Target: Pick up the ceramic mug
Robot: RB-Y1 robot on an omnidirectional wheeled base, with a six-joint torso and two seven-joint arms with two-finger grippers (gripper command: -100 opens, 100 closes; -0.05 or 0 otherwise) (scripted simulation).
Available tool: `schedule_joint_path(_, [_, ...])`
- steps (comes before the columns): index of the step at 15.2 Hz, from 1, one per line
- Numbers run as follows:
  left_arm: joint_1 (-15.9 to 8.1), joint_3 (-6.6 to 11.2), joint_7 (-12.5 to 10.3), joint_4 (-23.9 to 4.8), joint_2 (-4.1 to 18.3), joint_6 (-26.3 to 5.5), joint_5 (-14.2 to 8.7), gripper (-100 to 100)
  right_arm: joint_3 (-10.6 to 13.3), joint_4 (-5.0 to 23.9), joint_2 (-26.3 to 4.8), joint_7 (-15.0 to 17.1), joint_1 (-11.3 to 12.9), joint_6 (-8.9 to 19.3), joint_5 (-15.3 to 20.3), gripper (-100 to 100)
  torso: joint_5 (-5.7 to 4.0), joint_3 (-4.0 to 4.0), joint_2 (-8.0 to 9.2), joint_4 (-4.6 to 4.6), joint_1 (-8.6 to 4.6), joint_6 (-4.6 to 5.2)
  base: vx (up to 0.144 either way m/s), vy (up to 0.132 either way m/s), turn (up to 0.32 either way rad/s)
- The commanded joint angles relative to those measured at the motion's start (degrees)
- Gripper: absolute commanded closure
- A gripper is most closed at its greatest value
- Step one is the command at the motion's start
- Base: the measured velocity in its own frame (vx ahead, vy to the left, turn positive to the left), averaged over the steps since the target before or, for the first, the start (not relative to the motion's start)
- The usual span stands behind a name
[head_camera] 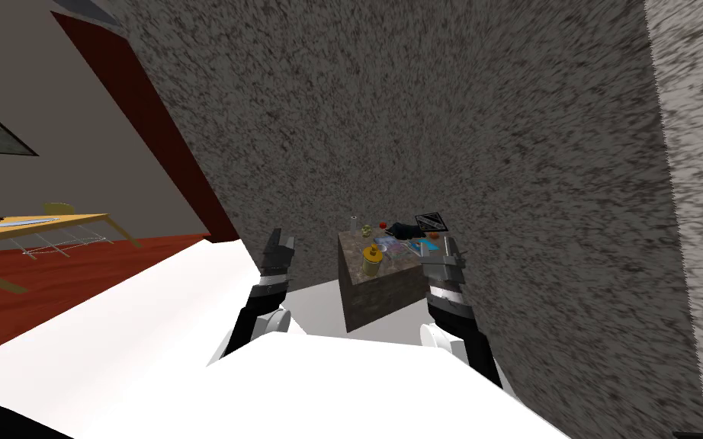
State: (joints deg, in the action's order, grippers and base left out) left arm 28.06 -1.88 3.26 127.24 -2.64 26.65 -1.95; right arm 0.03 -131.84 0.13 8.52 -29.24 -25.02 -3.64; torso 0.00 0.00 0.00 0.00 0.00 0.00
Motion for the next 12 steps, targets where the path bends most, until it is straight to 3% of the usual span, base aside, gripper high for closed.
schedule_joint_path(1, [0.0, 0.00, 0.0, 0.0, 0.0, 0.0, 0.0, 0, 0.4, 0.6, -1.9, -0.5, 0.5, -0.3, 0.7, -100, 0.00, 0.00, 0.00, 0.00, 0.00, 0.00, -0.008, 0.003, 0.023])
schedule_joint_path(12, [0.0, 0.00, 0.0, 0.0, 0.0, 0.0, 0.0, 0, 4.9, 7.3, -14.9, -5.5, 6.2, -3.6, 8.2, -100, 0.00, 0.07, 0.13, 0.03, 0.01, -0.02, -0.034, 0.008, 0.049])
